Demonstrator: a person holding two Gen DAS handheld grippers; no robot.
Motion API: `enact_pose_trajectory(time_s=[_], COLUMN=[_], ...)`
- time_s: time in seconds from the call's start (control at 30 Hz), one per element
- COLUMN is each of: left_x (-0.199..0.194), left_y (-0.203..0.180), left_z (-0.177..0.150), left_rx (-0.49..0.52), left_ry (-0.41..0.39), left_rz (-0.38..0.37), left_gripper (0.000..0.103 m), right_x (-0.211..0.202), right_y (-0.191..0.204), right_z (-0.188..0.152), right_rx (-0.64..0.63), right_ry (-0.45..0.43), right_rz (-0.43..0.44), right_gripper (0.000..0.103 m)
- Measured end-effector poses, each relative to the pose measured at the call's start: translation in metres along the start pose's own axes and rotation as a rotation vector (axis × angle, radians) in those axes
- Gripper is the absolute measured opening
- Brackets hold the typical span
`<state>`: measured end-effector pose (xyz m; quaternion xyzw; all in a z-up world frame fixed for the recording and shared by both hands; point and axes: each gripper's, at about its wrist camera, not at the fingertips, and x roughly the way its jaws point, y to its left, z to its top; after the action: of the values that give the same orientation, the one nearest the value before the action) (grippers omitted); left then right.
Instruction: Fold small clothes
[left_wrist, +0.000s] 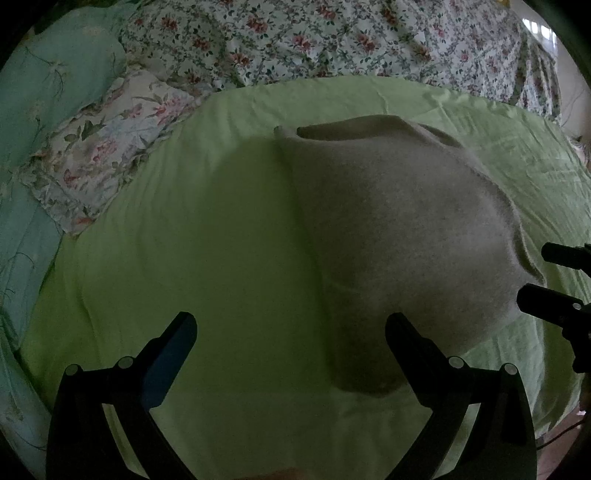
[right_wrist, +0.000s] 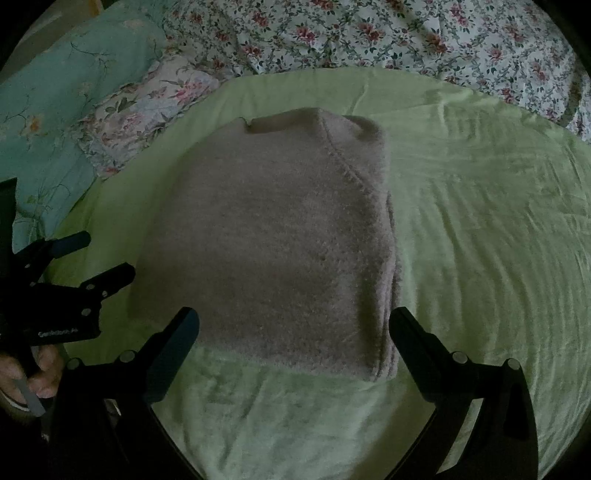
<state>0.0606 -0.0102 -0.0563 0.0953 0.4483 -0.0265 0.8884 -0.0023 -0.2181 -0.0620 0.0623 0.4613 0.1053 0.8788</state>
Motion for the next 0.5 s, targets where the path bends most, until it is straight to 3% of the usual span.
enact_pose_trajectory(time_s=[0.5], left_x=[-0.0053], left_y=[-0.0047], left_z=[-0.0005], left_rx=[0.002], left_ry=[-0.004], left_rz=[-0.002], left_gripper=[0.102], right_x=[-0.0004], right_y=[0.0039], right_z=[-0.0016], right_rx=[0.018], right_ry=[-0.009], right_rz=[0.004], right_gripper=[0.102])
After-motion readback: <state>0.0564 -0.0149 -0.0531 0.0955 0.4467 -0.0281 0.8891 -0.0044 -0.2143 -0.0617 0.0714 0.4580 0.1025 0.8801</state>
